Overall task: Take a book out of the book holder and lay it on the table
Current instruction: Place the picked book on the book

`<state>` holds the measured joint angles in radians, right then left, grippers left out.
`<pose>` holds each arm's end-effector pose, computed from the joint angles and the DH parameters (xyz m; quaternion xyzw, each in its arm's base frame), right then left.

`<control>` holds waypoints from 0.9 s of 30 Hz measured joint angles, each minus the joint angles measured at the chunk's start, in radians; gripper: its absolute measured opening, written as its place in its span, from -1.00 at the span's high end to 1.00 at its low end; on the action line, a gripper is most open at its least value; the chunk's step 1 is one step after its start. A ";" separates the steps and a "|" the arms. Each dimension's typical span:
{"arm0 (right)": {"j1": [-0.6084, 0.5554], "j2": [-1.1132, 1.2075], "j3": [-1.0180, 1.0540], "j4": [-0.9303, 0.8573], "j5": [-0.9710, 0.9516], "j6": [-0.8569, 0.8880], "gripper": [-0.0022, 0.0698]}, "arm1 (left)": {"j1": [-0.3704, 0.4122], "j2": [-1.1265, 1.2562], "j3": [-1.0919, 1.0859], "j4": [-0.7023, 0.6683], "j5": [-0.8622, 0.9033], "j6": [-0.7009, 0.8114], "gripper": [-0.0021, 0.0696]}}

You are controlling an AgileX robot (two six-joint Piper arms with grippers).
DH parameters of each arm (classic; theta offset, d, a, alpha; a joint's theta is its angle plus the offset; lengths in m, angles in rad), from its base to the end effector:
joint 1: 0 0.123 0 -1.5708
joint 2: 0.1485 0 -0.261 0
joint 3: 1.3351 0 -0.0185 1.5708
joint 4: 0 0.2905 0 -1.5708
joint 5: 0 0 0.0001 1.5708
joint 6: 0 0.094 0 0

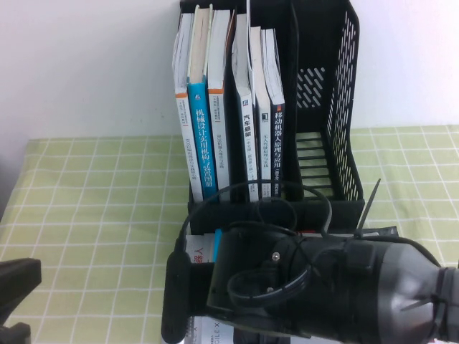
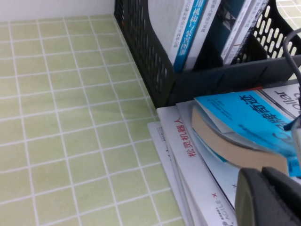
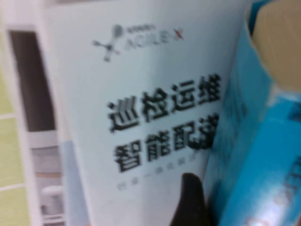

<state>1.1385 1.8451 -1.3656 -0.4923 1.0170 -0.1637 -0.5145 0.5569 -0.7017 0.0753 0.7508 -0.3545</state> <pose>0.2024 0.3485 0.1830 -0.6742 0.7016 -0.1550 0.1707 0.1428 -0.0752 0.3305 0.0799 0.8606 -0.1785 0.4703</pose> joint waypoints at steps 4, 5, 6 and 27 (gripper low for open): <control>0.000 0.000 0.000 0.074 -0.010 -0.068 -0.47 | 0.000 0.000 0.000 0.037 -0.002 -0.032 0.95; 0.000 0.000 0.000 0.091 -0.010 -0.088 -0.48 | 0.000 0.000 0.000 0.039 0.000 -0.034 0.95; 0.000 -0.002 0.000 0.104 -0.010 -0.106 -0.48 | 0.000 0.000 0.000 0.043 0.006 -0.039 0.95; 0.000 -0.362 -0.001 0.308 0.056 -0.195 0.20 | 0.000 0.000 0.000 0.076 -0.040 -0.088 0.95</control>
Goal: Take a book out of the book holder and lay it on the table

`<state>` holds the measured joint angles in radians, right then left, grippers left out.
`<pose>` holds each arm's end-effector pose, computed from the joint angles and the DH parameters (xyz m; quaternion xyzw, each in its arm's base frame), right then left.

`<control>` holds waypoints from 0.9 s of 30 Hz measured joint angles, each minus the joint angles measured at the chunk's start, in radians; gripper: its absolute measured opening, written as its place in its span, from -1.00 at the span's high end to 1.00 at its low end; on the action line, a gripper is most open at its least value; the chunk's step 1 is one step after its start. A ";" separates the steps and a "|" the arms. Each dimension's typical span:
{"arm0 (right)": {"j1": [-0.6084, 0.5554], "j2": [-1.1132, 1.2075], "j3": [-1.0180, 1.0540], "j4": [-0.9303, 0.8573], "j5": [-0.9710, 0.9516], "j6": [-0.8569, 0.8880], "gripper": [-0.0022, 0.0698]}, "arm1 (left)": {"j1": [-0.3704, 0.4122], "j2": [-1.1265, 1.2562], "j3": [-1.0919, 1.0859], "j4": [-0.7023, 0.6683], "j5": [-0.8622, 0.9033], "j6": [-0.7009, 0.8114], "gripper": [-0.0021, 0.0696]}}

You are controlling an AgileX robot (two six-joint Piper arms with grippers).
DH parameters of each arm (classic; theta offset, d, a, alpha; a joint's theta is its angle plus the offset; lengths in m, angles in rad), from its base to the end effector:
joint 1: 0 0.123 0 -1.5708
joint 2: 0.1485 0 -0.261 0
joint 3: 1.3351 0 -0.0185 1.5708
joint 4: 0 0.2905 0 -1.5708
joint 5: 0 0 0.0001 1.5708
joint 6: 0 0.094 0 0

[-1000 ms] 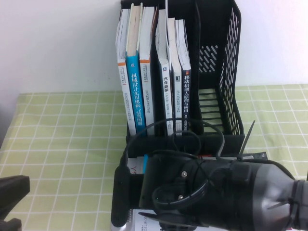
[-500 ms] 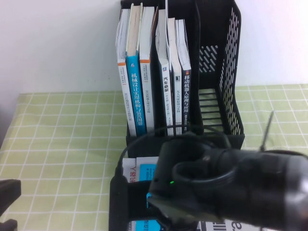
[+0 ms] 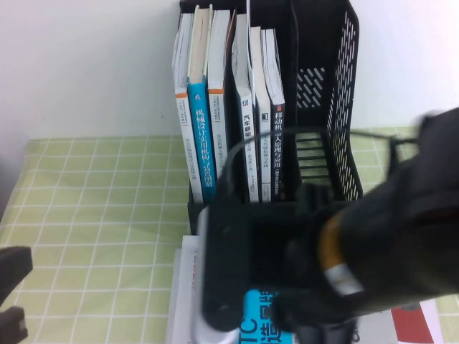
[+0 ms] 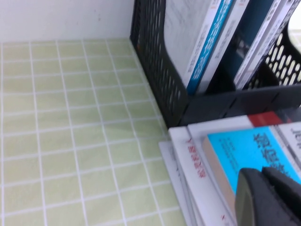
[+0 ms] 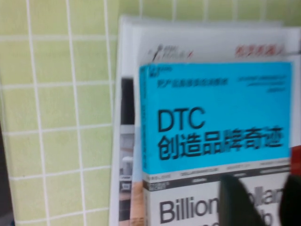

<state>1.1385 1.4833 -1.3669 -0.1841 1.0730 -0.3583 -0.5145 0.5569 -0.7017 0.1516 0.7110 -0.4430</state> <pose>0.1601 0.3108 0.3110 -0.6766 0.6934 0.0058 0.2476 0.1464 -0.0721 0.3343 0.0538 0.8508 -0.1746 0.4927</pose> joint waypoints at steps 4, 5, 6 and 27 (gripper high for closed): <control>0.000 -0.142 0.000 0.002 -0.004 0.000 0.78 | 0.000 -0.030 0.000 -0.014 0.084 -0.002 0.95; 0.000 -0.180 0.000 -0.006 -0.004 0.005 0.83 | 0.000 -0.048 0.000 -0.016 0.103 0.001 0.95; 0.000 -0.217 0.000 -0.015 -0.004 0.014 0.87 | 0.000 -0.066 0.000 -0.016 0.120 0.005 0.95; -0.083 -0.645 0.676 -0.130 -0.482 0.380 0.94 | 0.002 -0.405 0.346 -0.016 -0.035 0.013 0.95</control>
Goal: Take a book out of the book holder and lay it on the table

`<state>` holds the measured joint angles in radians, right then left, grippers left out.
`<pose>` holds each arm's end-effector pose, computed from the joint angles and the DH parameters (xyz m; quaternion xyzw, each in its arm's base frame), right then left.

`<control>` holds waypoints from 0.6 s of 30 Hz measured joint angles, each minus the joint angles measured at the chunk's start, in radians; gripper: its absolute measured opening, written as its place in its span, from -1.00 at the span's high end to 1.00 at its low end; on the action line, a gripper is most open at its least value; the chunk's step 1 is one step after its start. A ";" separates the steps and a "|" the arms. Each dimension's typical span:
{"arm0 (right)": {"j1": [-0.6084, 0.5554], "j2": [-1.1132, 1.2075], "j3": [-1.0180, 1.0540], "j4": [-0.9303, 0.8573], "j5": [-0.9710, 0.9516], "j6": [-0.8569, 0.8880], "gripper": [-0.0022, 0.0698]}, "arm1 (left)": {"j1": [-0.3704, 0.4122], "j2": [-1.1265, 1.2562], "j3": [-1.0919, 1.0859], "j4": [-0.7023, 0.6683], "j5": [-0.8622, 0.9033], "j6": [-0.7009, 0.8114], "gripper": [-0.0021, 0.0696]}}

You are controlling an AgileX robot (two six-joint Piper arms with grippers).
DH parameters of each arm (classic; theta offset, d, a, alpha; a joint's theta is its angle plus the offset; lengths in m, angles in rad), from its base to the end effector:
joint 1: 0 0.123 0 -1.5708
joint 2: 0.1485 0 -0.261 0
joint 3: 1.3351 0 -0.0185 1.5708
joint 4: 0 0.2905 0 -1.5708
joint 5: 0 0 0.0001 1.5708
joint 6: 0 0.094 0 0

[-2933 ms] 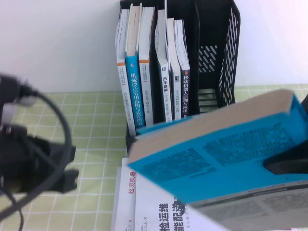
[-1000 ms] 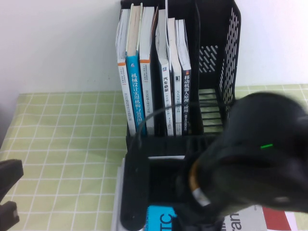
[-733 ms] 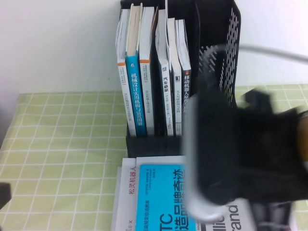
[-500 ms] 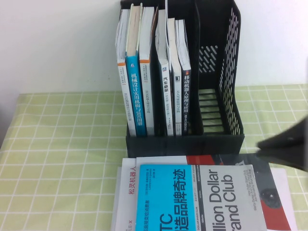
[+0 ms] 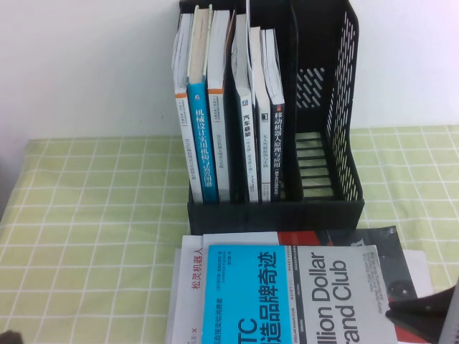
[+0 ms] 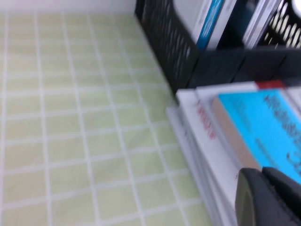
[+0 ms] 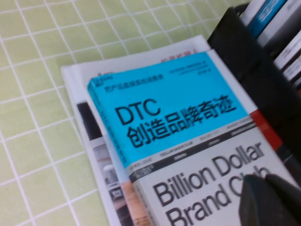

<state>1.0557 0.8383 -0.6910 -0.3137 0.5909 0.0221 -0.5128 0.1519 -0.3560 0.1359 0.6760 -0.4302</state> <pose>0.1235 0.1853 0.2873 -0.5048 0.7312 0.1086 0.4458 0.1003 -0.0473 0.2665 0.0543 0.8258 -0.1955 0.5262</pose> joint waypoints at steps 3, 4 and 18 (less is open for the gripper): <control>-0.005 0.000 0.038 0.000 -0.027 0.021 0.94 | 0.000 0.000 0.062 0.002 -0.117 0.000 0.95; -0.005 0.000 0.040 0.000 -0.032 0.023 0.94 | 0.000 0.000 0.077 0.008 -0.134 0.000 0.95; -0.005 0.000 0.042 0.005 -0.050 0.025 0.94 | 0.000 -0.001 0.097 0.015 -0.217 -0.009 0.95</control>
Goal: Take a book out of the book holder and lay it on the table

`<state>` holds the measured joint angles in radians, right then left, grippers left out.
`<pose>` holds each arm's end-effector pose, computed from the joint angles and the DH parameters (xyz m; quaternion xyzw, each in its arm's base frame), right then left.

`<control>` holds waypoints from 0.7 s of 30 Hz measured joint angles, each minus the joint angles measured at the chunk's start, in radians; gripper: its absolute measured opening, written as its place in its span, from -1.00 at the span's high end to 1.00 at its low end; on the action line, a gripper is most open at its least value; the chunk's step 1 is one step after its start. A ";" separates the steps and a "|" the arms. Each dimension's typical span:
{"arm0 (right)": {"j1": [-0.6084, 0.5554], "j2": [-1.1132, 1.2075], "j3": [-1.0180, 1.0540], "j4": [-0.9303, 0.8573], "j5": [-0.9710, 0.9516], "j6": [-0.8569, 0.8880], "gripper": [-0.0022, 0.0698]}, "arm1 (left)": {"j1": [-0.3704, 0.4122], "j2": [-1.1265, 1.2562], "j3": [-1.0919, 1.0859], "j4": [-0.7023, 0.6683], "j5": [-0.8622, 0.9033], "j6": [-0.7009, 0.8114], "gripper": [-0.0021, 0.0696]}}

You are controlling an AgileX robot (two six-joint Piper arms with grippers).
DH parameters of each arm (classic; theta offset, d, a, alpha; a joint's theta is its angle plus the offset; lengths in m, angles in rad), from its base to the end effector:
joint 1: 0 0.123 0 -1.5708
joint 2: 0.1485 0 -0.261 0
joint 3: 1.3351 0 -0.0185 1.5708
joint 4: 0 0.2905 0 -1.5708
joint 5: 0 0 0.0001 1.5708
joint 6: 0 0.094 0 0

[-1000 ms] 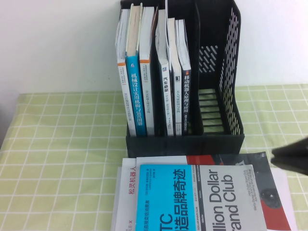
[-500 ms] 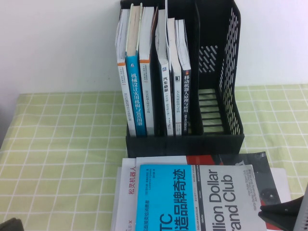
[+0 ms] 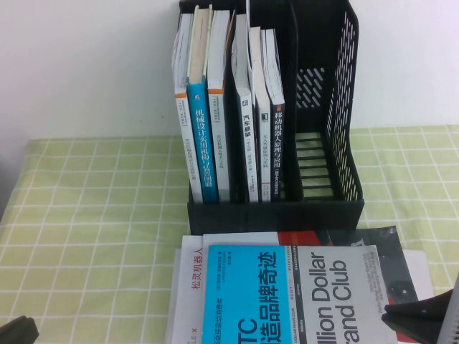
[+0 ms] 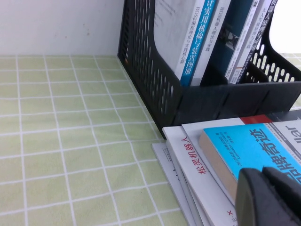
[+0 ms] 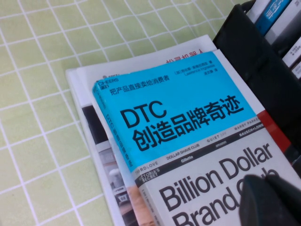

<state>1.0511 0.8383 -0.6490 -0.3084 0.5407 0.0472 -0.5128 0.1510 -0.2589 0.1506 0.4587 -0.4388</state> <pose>0.1232 0.1857 0.2754 -0.4974 0.7350 0.1202 0.4449 0.1099 -0.0547 0.2503 0.0626 0.7899 -0.2178 0.5699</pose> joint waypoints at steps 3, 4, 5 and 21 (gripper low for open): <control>0.000 0.000 0.000 0.000 -0.001 0.001 0.94 | 0.000 0.000 0.000 0.000 -0.002 -0.005 0.95; 0.000 0.000 0.000 0.000 -0.001 0.001 0.94 | 0.000 0.000 0.000 0.000 -0.002 -0.005 0.95; 0.000 0.000 0.000 0.000 -0.001 0.001 0.94 | 0.000 0.000 0.000 0.000 -0.002 -0.006 0.95; 0.000 0.000 0.000 0.008 -0.001 0.001 0.94 | 0.088 -0.047 0.069 0.174 -0.004 -0.231 0.95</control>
<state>1.0511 0.8383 -0.6490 -0.3005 0.5400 0.0486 -0.4247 0.1038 -0.1901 0.3247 0.4550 -0.6701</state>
